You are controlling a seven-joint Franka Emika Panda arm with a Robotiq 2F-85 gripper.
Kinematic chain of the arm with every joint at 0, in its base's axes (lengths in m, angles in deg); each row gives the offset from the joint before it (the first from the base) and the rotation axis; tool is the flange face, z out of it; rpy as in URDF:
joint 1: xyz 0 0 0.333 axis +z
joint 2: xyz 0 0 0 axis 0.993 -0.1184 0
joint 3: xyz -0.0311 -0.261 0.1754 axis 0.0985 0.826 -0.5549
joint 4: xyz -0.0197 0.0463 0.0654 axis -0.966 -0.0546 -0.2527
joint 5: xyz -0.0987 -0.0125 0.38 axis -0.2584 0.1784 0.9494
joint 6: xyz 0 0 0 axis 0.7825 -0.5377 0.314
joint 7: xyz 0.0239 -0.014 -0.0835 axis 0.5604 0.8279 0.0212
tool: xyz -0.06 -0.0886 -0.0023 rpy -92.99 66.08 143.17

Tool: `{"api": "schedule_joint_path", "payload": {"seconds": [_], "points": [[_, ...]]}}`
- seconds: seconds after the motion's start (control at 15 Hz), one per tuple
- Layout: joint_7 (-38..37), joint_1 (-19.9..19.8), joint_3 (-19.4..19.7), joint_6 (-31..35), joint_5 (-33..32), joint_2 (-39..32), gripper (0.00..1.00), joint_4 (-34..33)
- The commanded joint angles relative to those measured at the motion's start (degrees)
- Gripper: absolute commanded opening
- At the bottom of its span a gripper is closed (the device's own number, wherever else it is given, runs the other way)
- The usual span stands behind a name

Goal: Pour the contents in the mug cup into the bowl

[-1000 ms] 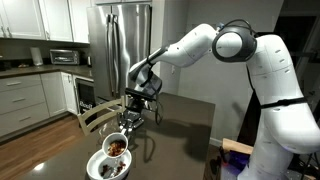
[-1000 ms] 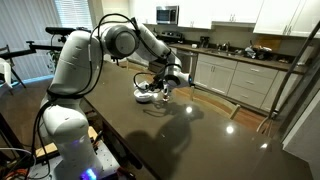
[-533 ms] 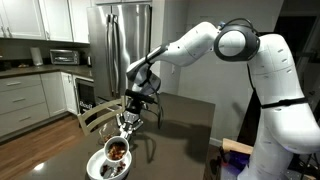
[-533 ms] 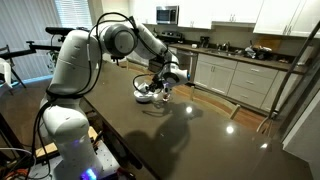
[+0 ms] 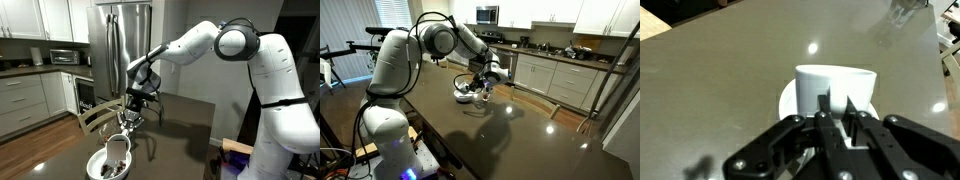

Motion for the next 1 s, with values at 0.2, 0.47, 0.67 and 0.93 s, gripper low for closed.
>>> {"api": "schedule_joint_path", "payload": {"seconds": [0.2, 0.47, 0.67, 0.93], "points": [[2.94, 0.28, -0.92, 6.08, 0.29, -0.34, 0.04, -0.21], [7.7, 0.73, -2.37, 12.53, 0.57, 0.15, 0.04, -0.05], [8.61, 0.95, -3.29, 14.73, 0.28, 0.66, 0.04, 0.16], [10.86, 0.97, -4.16, 17.28, 0.74, 2.23, 0.04, 1.2]]}}
